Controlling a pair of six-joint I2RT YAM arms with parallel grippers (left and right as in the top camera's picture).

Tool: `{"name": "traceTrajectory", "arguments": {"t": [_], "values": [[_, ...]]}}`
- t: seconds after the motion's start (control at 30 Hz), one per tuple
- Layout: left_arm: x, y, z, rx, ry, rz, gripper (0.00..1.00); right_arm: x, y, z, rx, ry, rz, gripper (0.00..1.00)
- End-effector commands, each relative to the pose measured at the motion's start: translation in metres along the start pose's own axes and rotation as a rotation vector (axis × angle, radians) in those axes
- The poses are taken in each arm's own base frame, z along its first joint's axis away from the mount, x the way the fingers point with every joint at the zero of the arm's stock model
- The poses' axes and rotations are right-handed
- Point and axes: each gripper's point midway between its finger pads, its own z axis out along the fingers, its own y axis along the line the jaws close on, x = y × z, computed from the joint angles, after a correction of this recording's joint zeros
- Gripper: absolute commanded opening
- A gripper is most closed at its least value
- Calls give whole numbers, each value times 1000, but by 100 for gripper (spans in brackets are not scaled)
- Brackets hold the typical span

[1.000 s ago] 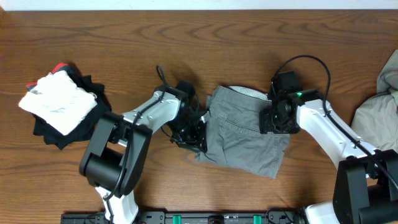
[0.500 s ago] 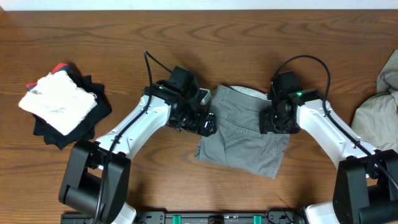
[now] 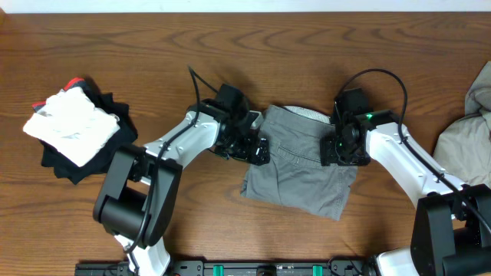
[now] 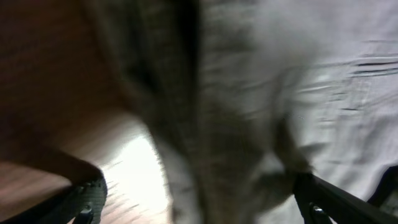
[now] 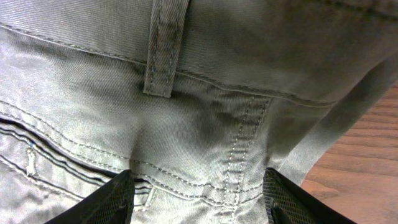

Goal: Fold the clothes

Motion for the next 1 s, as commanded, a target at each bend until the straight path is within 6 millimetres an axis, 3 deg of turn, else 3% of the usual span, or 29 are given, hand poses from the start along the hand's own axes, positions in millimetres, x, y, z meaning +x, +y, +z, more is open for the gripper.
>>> {"name": "traceTrajectory", "arguments": {"t": [0.0,0.17,0.3,0.37,0.43,0.47,0.5,0.63,0.73,0.87,0.97], "values": [[16,-8,23,86,82,-31,98,1,-3,-2,5,-6,-3,64],[21,-27,35,106,104,26,91,1,-3,-2,5,-6,-3,64],[19,-39,42,113,96,79,75,1,-3,-2,6,-6,-3,64],[17,-42,43,116,87,95,60,1,-3,-2,6,-5,-3,64],[15,-42,43,116,79,98,20,1,-4,-2,6,-5,-3,65],[14,-40,42,116,75,98,9,1,-4,-2,6,-5,-3,65],[13,-39,41,115,72,93,6,1,-4,-2,6,-5,-3,65],[4,-27,28,97,31,67,6,1,-4,-2,6,-5,-3,64],[-4,-6,7,-9,-14,40,6,1,-4,-2,7,-3,-1,64],[-6,42,-46,-276,-62,6,6,-1,-9,-3,7,-6,20,63],[-1,80,-102,-485,-86,-38,6,2,-15,-3,9,7,39,63]]}}
